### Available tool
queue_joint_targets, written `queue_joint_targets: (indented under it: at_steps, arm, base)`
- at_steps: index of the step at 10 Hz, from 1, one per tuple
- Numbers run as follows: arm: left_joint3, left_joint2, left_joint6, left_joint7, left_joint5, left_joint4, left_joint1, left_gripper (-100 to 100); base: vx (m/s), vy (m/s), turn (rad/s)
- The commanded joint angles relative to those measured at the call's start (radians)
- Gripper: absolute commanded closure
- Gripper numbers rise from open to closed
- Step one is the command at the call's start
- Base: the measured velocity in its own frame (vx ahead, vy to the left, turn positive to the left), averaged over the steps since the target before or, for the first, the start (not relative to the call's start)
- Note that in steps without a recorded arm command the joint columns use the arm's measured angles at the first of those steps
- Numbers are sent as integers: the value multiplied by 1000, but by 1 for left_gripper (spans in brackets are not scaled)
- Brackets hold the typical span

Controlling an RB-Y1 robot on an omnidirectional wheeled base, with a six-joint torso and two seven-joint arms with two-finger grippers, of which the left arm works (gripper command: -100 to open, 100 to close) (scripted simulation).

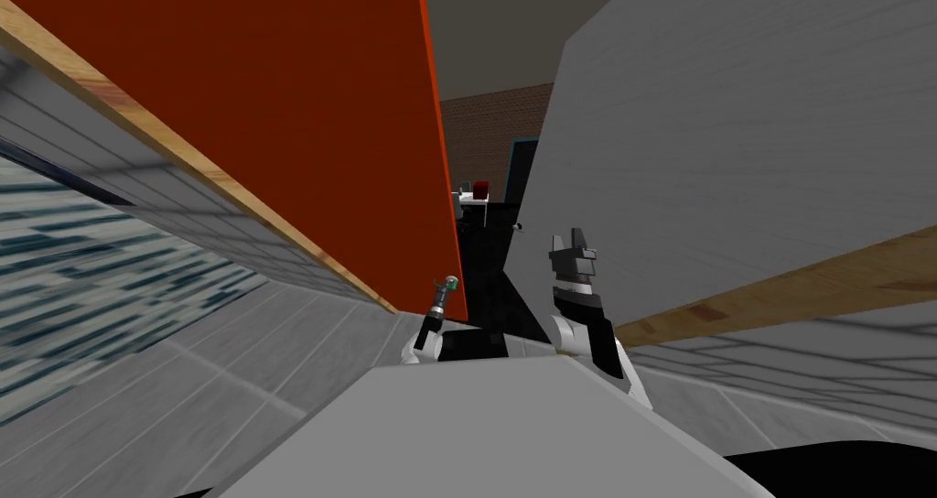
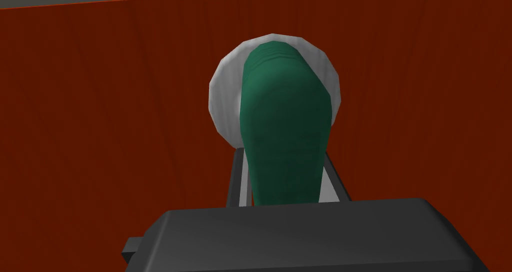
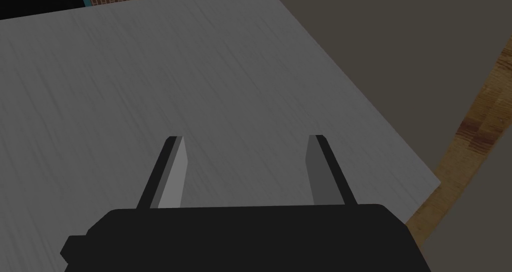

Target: Push the door open

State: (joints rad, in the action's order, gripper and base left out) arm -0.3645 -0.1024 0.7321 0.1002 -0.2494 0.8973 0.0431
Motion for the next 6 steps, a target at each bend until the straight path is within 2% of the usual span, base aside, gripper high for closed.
queue_joint_targets:
  at_steps: [1, 3, 6]
  arm:
    - [29, 0, 12, 5, -6, -10, -18, 100]
    - [52, 0, 14, 9, -10, -18, -23, 100]
    - [95, 3, 16, 17, -18, -33, -33, 100]
  base:
    - [176, -68, 35]
    - [198, -97, 60]
    - [148, -83, 57]
